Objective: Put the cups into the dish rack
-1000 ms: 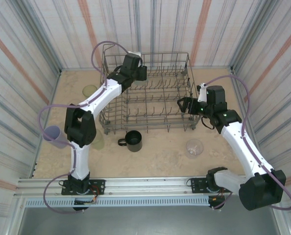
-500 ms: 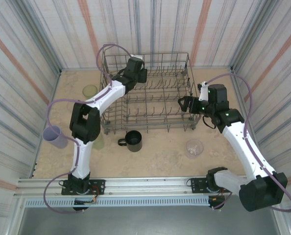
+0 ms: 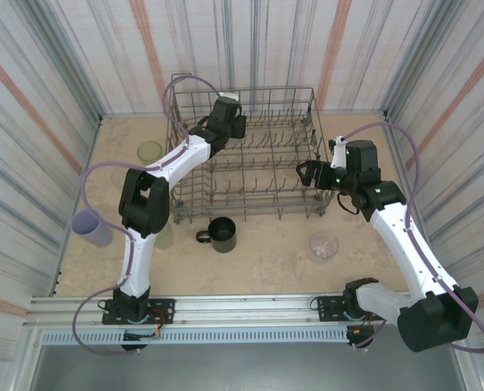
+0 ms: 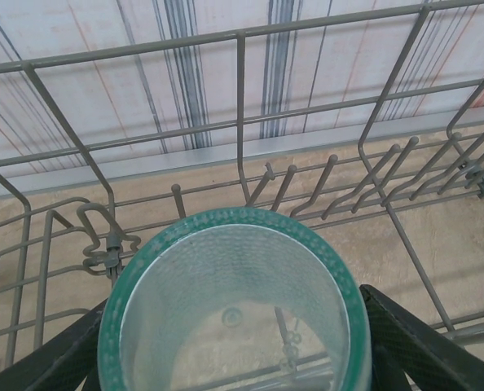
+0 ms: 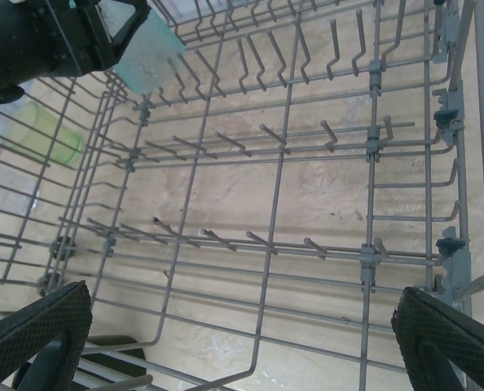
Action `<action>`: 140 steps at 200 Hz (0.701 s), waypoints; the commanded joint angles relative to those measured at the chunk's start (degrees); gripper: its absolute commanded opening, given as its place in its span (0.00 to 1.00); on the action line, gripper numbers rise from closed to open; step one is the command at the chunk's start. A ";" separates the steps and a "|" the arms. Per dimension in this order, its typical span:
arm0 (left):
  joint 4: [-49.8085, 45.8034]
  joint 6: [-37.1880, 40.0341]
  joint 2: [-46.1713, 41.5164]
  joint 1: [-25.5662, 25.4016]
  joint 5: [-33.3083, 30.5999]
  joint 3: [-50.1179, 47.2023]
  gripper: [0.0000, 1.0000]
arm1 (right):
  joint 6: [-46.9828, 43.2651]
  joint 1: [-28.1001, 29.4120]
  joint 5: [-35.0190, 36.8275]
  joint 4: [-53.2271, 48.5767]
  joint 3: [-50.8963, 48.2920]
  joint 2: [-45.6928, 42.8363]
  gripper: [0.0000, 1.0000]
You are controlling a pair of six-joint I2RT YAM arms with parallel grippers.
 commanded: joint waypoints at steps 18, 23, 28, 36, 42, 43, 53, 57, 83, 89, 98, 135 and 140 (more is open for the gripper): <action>3.77 3.32 1.62 -0.05 -2.41 -2.17 0.00 | -1.27 -0.54 1.19 -0.94 0.07 -0.78 0.99; 3.89 3.75 1.76 -0.06 -2.80 -2.19 0.00 | -1.28 -0.53 1.23 -0.95 0.02 -0.76 0.99; 3.85 4.16 2.03 -0.05 -3.00 -2.19 0.00 | -1.27 -0.53 1.18 -0.99 -0.03 -0.80 0.99; 3.83 4.56 2.42 -0.07 -3.32 -2.19 0.00 | -1.27 -0.53 1.19 -0.95 -0.07 -0.87 0.99; 3.86 4.62 2.68 -0.10 -3.49 -2.21 0.00 | -1.27 -0.56 1.22 -0.95 -0.14 -0.81 0.99; 3.84 4.66 2.70 -0.11 -3.50 -2.25 0.00 | -1.22 -0.54 1.24 -0.95 -0.14 -0.82 0.99; 4.09 4.91 3.18 -0.16 -3.20 -2.54 0.00 | -1.13 -0.53 1.24 -0.81 -0.23 -0.74 0.99; 4.17 5.16 3.38 -0.27 -3.20 -2.62 0.00 | -1.05 -0.57 1.20 -0.77 -0.28 -0.74 0.99; 6.01 7.16 4.38 -1.08 -6.02 -3.74 0.00 | -0.87 -0.58 1.31 -0.46 -0.43 -0.59 0.99; 6.13 7.40 4.61 -1.12 -6.34 -3.86 0.00 | -0.83 -0.54 1.17 -0.43 -0.33 -0.56 0.99; 6.17 7.55 4.94 -1.09 -6.80 -3.95 0.00 | -0.74 -0.53 1.00 -0.42 -0.29 -0.56 0.99; 7.51 10.17 5.62 -1.44 -10.05 -5.31 0.00 | -0.47 -0.54 0.91 -0.51 -0.22 -0.69 0.99; 7.94 10.78 5.36 -1.53 -10.53 -5.66 0.00 | -0.47 -0.49 0.87 -0.57 -0.23 -0.77 0.99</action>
